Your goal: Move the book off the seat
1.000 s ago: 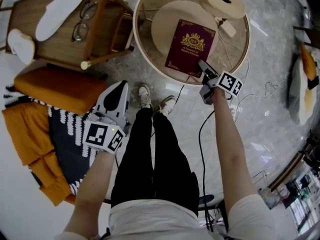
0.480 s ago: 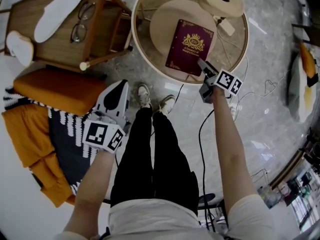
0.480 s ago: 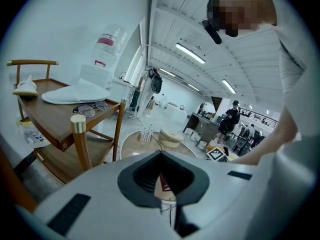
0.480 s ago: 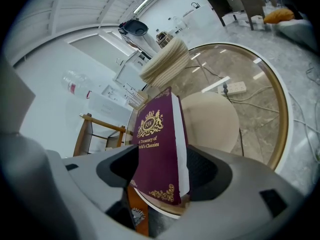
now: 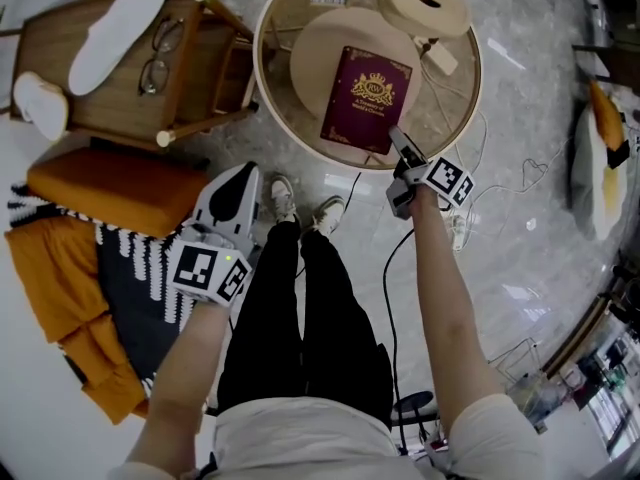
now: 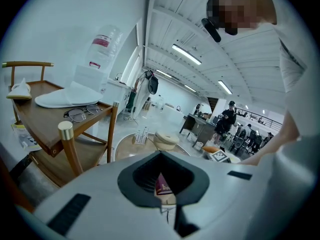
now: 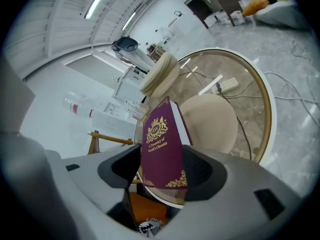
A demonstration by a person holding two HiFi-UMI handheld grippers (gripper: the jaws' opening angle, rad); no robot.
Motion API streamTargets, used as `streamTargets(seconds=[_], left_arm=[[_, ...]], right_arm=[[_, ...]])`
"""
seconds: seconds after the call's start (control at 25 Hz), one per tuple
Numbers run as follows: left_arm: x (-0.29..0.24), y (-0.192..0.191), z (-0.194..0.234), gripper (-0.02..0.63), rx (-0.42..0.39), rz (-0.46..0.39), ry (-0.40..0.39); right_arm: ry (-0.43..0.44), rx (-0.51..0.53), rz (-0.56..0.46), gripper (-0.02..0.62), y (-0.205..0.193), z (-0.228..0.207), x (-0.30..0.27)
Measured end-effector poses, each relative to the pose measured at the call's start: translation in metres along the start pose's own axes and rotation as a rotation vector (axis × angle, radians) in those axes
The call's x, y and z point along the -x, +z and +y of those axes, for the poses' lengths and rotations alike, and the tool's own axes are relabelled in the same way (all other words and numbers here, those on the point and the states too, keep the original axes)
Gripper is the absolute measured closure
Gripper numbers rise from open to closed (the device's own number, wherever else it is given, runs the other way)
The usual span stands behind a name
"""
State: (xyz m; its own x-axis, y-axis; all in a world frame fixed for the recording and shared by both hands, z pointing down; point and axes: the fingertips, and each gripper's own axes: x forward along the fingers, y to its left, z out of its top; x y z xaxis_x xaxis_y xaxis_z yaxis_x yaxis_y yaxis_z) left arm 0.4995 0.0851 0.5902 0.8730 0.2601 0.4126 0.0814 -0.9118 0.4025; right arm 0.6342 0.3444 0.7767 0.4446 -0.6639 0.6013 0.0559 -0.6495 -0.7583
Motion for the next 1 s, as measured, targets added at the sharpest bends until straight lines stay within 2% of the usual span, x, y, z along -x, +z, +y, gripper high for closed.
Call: streamTargets(seconds=[0.08, 0.2, 0.36, 0.48, 0.64, 0.8, 1.0], left_arm=[[0.001, 0.004, -0.006, 0.589, -0.008, -0.006, -0.013], [0.004, 0.007, -0.013, 0.589, -0.015, -0.005, -0.025], [0.003, 0.008, -0.031, 0.589, -0.026, -0.002, -0.051], [0.007, 0.016, -0.051, 0.589, -0.039, -0.006, -0.066], [0.023, 0.040, -0.085, 0.589, -0.063, -0.030, -0.082], [0.043, 0.076, -0.110, 0.589, -0.100, -0.064, -0.090], [0.065, 0.116, -0.138, 0.589, -0.147, -0.126, -0.072]], right_arm=[[0.018, -0.048, -0.033, 0.340, -0.004, 0.004, 0.010], [0.027, -0.127, -0.072, 0.423, -0.015, 0.007, 0.026], [0.021, -0.161, -0.117, 0.551, -0.025, 0.013, 0.048], [0.047, -0.158, -0.123, 0.572, -0.028, 0.030, 0.070], [0.070, -0.105, -0.108, 0.572, -0.022, 0.056, 0.114], [0.095, -0.083, -0.182, 0.572, 0.008, 0.085, 0.164], [0.130, 0.027, -0.266, 0.572, 0.050, 0.124, 0.222]])
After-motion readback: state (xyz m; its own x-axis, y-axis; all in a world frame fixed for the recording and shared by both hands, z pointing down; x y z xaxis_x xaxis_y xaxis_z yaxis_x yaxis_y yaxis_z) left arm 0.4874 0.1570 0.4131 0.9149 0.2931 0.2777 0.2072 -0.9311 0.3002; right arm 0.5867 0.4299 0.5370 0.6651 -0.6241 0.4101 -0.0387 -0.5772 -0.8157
